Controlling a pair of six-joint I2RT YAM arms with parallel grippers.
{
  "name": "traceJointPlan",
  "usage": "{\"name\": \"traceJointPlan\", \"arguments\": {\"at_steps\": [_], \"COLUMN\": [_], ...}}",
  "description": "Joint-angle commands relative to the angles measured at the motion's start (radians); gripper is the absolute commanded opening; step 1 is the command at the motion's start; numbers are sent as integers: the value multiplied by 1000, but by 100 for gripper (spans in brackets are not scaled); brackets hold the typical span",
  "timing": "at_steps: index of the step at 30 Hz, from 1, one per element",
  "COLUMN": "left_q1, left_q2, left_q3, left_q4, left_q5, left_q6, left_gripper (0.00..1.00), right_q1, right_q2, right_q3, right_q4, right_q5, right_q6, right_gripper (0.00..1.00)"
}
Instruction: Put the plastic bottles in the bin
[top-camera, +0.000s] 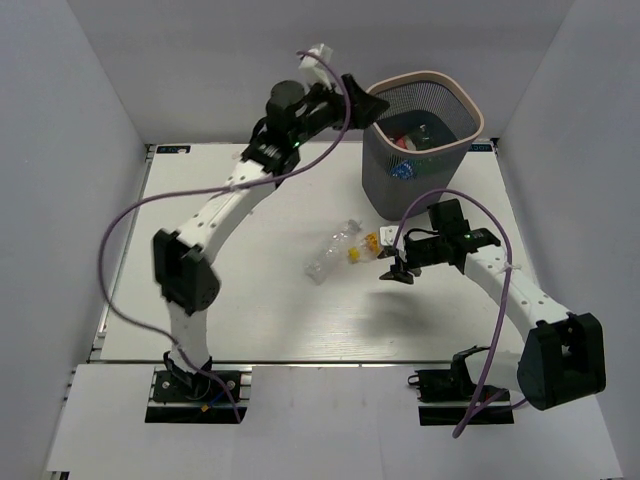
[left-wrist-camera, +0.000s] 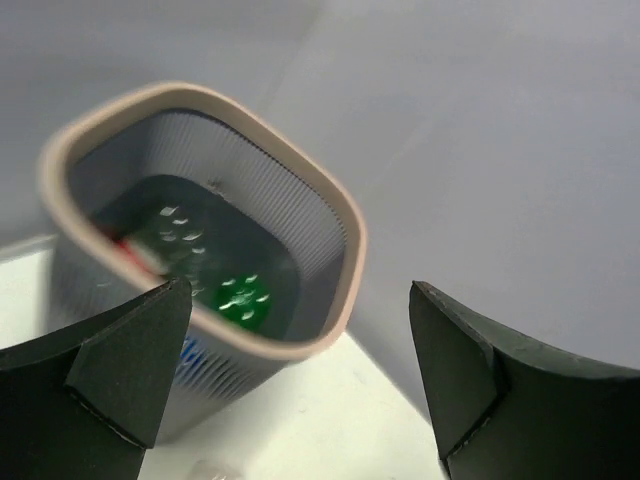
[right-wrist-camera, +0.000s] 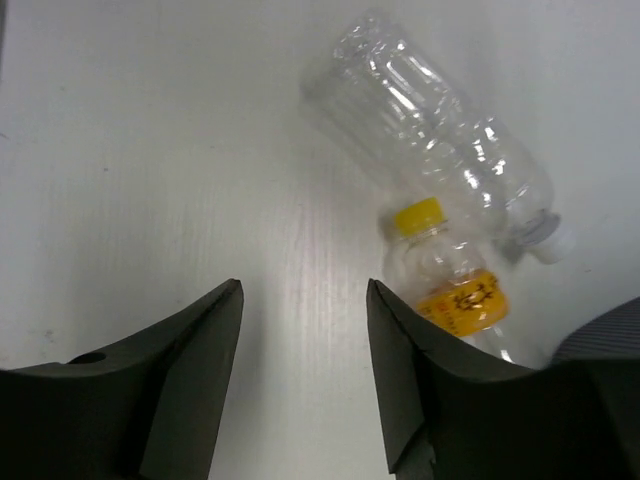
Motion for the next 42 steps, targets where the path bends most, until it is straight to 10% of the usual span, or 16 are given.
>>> {"name": "traceJointPlan", "arguments": {"at_steps": [1, 6, 15, 31, 34, 38, 42], "left_q1": [10, 10, -3, -3, -3, -12, -32], "left_q2": [-284, -636, -927, -968, -942, -933, -895], "left_q3": [-253, -758, -1203, -1288, -1273, -1334, -1356], "left_q4": [-162, -296, -393, -290, -272, -157, -63], "left_q5": [-156, -319, -371, -263, -218, -180, -157], "left_q6": [178, 191, 14, 135, 200, 238, 292], "left_gripper": [99, 99, 99, 99, 99, 99, 99], "right_q1": [13, 38, 53, 100, 96, 88, 74], "right_q2": [13, 89, 295, 545, 585, 585, 478], "right_q3": [-20, -2, 104, 205, 248, 303, 279], "right_q4": [113, 245, 319, 264, 181, -119, -372], "right_q5": [-4, 97, 320, 515, 498, 423, 257], "right_q6": [-116, -214, -254, -260, -294, -364, -475], "right_gripper": [59, 66, 80, 83, 72, 27, 14]}}
